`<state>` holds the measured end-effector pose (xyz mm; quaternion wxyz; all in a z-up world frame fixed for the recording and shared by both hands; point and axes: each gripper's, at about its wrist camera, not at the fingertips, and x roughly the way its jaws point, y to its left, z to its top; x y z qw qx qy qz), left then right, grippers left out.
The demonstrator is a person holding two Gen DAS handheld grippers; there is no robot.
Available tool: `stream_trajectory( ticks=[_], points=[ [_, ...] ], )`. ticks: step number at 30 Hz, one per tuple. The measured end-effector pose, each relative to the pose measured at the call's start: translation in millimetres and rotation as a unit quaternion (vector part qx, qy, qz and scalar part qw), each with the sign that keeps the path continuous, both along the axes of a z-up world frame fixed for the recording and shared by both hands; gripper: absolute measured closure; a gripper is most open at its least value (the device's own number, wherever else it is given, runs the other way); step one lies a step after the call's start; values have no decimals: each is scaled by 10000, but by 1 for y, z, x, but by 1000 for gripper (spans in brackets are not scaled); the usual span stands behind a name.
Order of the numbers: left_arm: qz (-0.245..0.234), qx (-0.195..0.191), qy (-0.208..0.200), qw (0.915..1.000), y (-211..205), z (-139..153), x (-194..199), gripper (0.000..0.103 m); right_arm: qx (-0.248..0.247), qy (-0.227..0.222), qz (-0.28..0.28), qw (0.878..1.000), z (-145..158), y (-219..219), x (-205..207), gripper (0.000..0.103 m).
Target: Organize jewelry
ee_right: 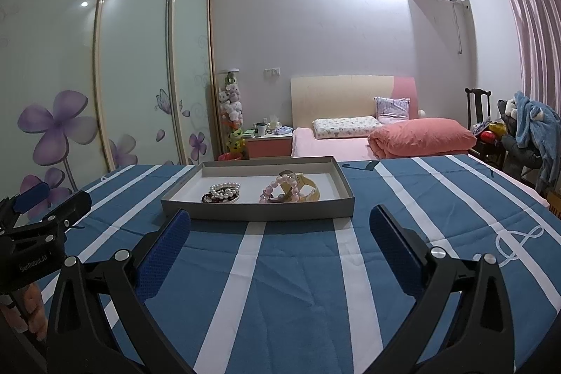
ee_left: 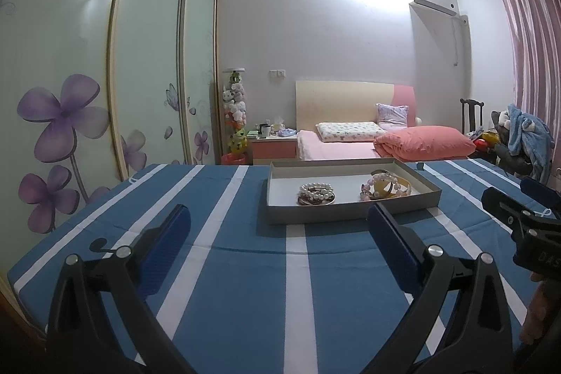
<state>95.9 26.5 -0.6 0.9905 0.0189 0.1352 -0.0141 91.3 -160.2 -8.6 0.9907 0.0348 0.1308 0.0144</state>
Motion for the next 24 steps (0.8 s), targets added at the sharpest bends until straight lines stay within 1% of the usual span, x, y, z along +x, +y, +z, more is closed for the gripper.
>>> stream_trajectory(
  ticks=[24],
  points=[
    [-37,-52,93,9999,-3,-3,2,4,19,46,27,10000,-1,3,1,2]
  ],
)
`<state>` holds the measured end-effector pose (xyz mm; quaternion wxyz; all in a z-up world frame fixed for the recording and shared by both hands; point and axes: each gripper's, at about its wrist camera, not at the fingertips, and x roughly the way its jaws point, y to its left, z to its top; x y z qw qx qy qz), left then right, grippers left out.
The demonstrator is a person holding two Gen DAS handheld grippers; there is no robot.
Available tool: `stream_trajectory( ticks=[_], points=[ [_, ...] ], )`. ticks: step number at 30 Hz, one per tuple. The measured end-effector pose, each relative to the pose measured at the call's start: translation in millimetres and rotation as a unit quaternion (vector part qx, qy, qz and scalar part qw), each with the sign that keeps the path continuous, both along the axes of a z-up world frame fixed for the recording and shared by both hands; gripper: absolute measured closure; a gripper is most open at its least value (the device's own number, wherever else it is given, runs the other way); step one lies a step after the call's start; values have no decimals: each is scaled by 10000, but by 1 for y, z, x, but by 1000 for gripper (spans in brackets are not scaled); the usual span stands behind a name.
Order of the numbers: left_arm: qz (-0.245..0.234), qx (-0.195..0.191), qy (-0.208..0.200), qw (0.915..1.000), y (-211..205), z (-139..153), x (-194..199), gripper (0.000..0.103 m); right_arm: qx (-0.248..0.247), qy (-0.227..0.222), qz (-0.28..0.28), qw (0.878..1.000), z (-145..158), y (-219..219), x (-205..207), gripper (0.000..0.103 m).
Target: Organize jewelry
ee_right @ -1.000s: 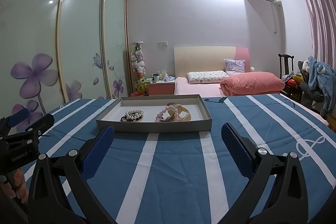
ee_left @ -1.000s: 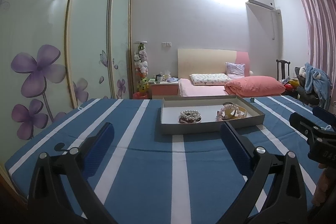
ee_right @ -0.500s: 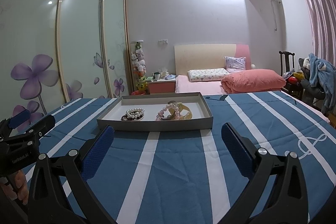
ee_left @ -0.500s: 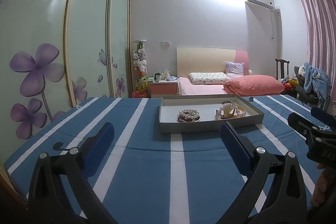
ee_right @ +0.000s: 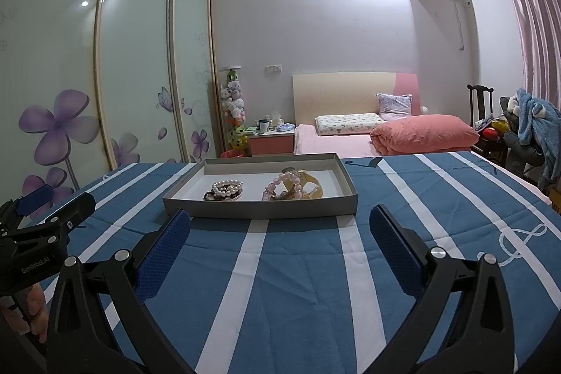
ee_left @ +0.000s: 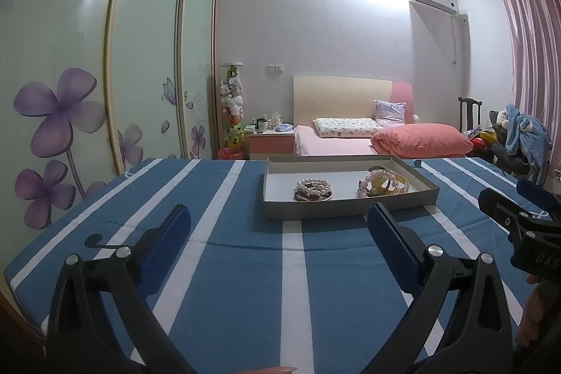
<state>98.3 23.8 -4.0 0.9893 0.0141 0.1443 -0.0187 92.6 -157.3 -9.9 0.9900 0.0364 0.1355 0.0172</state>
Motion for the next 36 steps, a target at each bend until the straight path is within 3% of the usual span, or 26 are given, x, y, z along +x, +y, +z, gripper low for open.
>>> stream_trajectory(
  ticks=[36],
  points=[
    [12,-6,12,10000,-1,1,1,4,33,52,46,10000,-2,3,1,2]
  ],
)
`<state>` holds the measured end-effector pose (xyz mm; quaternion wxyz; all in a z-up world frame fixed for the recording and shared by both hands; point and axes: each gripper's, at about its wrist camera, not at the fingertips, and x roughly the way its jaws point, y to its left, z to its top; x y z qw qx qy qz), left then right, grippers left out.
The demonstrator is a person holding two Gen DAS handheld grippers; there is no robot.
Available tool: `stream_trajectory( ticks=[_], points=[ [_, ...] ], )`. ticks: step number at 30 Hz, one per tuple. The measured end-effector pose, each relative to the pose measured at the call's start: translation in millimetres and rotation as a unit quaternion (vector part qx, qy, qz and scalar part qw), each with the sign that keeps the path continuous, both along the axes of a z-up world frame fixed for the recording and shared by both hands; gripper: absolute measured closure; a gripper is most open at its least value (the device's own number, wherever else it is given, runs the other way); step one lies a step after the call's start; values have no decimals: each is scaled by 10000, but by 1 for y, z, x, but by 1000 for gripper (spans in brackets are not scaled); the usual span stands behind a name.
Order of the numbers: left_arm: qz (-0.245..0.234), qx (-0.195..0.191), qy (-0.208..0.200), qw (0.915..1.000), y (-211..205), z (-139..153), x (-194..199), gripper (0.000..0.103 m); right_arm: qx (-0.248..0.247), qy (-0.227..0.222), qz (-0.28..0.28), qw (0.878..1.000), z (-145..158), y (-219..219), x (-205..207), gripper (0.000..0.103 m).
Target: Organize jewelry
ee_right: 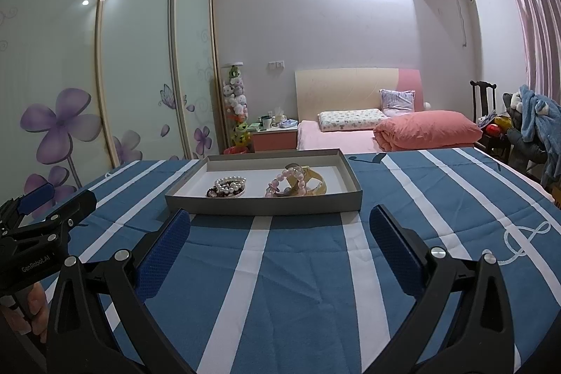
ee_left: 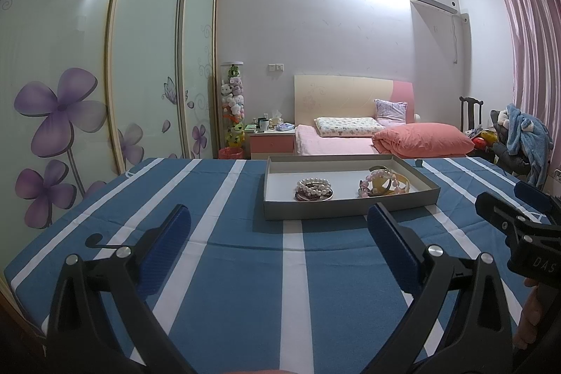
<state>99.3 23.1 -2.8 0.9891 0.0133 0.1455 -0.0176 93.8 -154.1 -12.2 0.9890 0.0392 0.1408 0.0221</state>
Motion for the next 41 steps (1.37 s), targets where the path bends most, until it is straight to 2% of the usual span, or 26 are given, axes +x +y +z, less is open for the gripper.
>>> stream_trajectory(
  ticks=[41],
  points=[
    [18,0,17,10000,-2,-2,-2,4,17,26,3,10000,0,0,-1,2]
  ],
)
